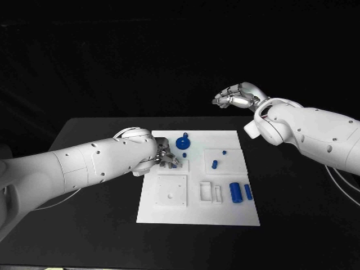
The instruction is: Assemble the parts on the task board
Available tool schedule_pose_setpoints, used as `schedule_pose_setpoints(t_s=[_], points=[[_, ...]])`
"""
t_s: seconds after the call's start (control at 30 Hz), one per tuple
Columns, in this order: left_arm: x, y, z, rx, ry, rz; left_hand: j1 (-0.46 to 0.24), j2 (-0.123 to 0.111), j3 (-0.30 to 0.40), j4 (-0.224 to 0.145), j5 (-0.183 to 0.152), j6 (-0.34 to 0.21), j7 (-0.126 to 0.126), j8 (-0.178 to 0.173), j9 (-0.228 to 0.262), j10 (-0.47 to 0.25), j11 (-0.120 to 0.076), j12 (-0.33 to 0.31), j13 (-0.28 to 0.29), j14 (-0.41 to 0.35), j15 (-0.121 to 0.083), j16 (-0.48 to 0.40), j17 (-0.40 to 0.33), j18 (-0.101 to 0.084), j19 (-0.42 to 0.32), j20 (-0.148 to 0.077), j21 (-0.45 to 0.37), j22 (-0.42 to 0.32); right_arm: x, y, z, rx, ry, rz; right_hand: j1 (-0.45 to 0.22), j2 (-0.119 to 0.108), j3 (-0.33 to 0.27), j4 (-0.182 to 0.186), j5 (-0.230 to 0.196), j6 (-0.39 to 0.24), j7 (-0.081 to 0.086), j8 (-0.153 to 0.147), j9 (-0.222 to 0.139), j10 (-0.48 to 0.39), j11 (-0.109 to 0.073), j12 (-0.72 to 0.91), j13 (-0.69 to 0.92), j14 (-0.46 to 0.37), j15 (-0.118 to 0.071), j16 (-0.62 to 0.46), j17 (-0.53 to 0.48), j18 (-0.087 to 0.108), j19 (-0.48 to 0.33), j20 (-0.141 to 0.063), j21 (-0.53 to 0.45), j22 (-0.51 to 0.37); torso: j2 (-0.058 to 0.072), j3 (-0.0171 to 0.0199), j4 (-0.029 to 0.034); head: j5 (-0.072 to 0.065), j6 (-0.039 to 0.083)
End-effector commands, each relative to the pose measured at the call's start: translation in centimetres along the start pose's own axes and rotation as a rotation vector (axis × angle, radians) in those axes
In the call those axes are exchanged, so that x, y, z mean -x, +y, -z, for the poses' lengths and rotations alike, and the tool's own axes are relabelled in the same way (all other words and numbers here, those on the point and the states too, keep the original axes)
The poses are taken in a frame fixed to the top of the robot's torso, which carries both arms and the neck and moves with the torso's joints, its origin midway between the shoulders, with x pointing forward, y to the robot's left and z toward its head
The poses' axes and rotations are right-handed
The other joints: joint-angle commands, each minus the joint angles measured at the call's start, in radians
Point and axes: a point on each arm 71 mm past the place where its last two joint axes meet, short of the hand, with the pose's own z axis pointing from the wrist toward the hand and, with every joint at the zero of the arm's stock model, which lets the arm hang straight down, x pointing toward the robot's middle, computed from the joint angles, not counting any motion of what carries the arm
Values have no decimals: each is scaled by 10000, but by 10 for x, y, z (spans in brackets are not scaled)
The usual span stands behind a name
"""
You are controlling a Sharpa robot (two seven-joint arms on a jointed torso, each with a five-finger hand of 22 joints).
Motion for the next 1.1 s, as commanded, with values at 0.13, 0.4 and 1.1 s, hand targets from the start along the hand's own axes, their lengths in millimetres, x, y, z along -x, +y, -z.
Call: schedule_pose_setpoints(t_s=[0.13,0.4,1.1], points=[[-12,-2,-3,-187,587,44,7,136,-14,-110,44,77,-55,93,-74,113,-17,68,23,29,-58,58,28,-114,76,-1234,57,20,-1,1,0,43,16,62,59,-37,-51,-9,69,18,180,39,-12,72,27,-66,-14,-51,-9,1,-17,54,-77,25,-35,20,-1,7,6,-22,-40],[-13,-3,-2,-263,770,151,329,512,94,-558,45,-20,-34,104,-193,131,2,45,22,30,-45,51,47,-111,76,-1255,65,49,-1,1,0,45,21,61,57,-36,-54,-8,69,18,180,41,-15,73,27,-68,-14,-53,-9,4,-21,55,-78,27,-36,23,-15,9,13,-38,-69],[-12,-2,-2,-508,734,702,1313,1650,491,-2130,963,-14,18,220,-419,240,55,29,32,90,24,71,95,-218,130,-1210,102,101,-3,-1,0,14,84,40,47,-33,-60,-3,71,18,180,44,-21,76,27,-71,-15,-56,-8,11,-30,57,-80,30,-39,30,-18,1,18,-25,-94]])
